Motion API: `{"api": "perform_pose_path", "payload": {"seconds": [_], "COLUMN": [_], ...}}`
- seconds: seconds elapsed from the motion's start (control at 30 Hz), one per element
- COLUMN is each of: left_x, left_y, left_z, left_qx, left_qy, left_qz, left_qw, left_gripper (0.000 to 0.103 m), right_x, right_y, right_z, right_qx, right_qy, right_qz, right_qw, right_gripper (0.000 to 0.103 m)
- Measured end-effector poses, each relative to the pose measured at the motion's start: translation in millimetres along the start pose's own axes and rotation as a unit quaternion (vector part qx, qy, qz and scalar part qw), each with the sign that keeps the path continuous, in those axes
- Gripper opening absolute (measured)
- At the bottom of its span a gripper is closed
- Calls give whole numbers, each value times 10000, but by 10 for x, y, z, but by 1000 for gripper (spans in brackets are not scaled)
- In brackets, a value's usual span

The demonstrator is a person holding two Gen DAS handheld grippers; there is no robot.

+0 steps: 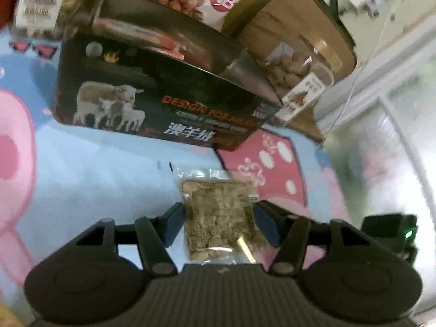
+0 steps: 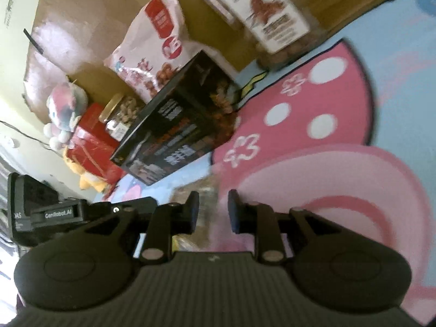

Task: Organize snacks
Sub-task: 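Reach the left gripper to the clear nut bag and grasp it, then carry the clear nut bag into the dark box and release it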

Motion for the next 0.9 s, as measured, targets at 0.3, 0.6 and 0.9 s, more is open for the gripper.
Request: {"api": "perform_pose_path", "payload": {"seconds": [0.3,0.6,0.9], "left_x": [-29,231,154], "left_y": [-84,457,697], "left_z": [-7,-240,-1061], "left_qx": [-59,701,1408], "left_qy": [240,-279,-236], "left_qz": [116,273,-235], "left_qw": [9996,9968,9895], "left_gripper": [15,16,17], "right_x": [-117,-500,-1037], "right_y": [3,206,-303], "right_z": [0,-208,-955], "right_qx": [152,534,548], "right_qy": [398,404,1104], "right_qz": [-90,-965,-1058], "right_qw": [9991,9931,9867], "right_gripper": [15,13,14]}}
Point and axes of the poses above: each gripper's, at about its wrist camera, not at the fingertips, and y roughly against the way its jaws point, x to its right, z to its underside, the point moved 7 cm from there along -y, roughly the way its jaws point, and after that the axes turned 8 degrees about -z, right-handed, at the moved point
